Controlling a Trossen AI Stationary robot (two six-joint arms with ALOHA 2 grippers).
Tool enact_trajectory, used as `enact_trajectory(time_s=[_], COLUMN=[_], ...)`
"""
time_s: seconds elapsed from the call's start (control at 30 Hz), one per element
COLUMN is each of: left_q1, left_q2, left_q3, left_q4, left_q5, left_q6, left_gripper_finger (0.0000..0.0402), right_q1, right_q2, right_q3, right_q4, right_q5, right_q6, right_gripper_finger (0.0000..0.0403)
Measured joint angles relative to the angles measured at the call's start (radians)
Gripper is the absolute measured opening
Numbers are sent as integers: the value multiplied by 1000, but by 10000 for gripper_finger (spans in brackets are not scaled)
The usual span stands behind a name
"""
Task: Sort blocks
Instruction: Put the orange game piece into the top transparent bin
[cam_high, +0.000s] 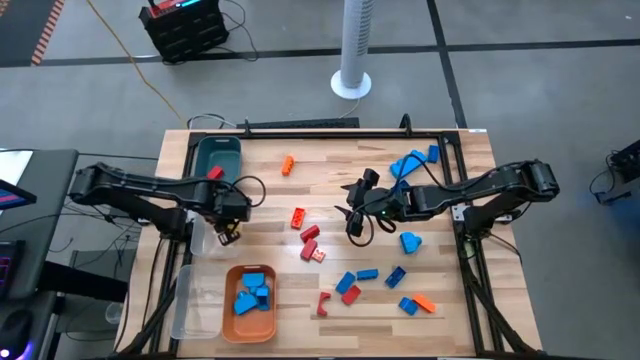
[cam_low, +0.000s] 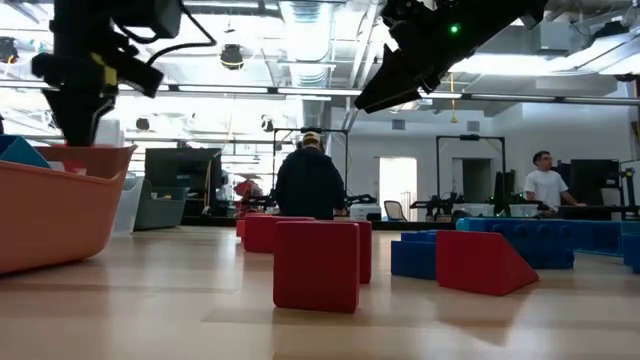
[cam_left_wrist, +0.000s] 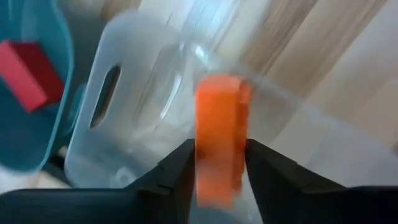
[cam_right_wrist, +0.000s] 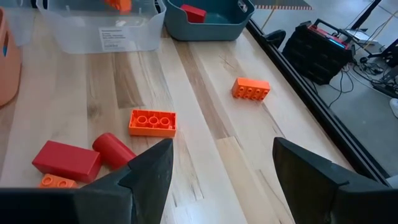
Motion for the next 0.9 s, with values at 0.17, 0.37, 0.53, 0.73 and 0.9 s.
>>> enact_trajectory(time_s=[0.17, 0.37, 0.53, 0.73, 0.9], left_q1=[28, 102, 227, 354, 443], left_q2=[6, 25, 136, 357, 499], left_q3=[3, 94, 166, 258, 335], left_q4=[-63, 21, 158, 320, 426], left_q5=[2, -83, -128, -83, -82], left_q6=[-10, 78, 273, 484, 548], left_gripper_finger=[195, 214, 205, 202, 202], right_q1=[0, -3, -8, -3, -1], right_q2=[0, 0, 0, 0, 0], right_q3=[0, 0, 0, 0, 0], right_q4=[0, 18, 27, 26, 23], right_q5=[0, 0, -4, -7, -7], right_q6=[0, 0, 1, 3, 3], right_gripper_finger=[280, 280, 280, 280, 280])
